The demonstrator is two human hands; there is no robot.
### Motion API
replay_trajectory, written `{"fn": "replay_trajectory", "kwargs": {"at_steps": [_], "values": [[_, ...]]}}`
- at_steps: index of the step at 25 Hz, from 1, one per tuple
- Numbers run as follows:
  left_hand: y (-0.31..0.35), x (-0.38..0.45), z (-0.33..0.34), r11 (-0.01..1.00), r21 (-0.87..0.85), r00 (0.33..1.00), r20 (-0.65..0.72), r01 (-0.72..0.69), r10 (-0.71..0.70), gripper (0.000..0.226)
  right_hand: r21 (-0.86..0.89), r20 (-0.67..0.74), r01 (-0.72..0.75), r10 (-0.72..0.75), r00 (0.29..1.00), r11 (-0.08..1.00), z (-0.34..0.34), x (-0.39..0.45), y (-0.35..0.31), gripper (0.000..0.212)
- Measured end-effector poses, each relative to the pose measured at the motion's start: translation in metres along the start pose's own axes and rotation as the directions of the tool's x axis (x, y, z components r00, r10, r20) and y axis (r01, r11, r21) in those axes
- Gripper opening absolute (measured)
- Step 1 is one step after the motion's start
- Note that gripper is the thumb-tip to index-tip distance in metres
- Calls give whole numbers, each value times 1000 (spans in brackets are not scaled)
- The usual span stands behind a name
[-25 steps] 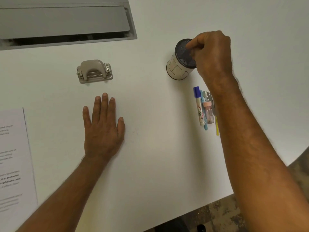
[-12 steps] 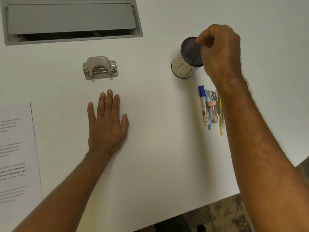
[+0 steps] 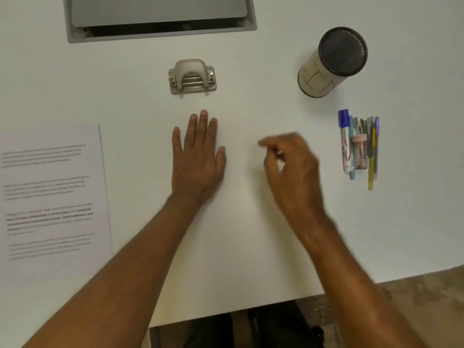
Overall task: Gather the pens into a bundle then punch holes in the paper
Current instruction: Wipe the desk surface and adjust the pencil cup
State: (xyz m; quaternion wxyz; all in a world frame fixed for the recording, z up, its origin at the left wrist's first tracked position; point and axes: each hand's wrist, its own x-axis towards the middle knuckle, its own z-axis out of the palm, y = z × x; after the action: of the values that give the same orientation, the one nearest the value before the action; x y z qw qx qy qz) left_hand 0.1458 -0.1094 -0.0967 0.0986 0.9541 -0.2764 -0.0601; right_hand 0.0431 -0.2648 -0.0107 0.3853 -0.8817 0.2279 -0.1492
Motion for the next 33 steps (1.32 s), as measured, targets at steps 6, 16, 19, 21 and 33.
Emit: {"fn": "replay_trajectory", "kwargs": {"at_steps": [6, 16, 19, 21, 33], "values": [[-27, -7, -2, 996, 11, 996, 4, -93, 93, 61, -177, 338, 72, -8, 941, 982, 42, -109, 3, 35], [-28, -9, -4, 998, -9, 998, 9, -68, 68, 60, -245, 299, 52, 25, 954, 968, 58, -57, 5, 38], [-27, -9, -4, 998, -9, 998, 9, -67, 67, 60, -270, 293, 139, -56, 954, 953, 48, -74, 9, 39], [-27, -9, -4, 998, -10, 998, 5, -69, 69, 60, -286, 303, 177, -86, 949, 942, 45, -92, 12, 39], [-29, -9, -2, 998, -16, 998, -1, -57, 57, 60, -320, 171, -20, 78, 982, 947, 64, -76, 15, 59]]}}
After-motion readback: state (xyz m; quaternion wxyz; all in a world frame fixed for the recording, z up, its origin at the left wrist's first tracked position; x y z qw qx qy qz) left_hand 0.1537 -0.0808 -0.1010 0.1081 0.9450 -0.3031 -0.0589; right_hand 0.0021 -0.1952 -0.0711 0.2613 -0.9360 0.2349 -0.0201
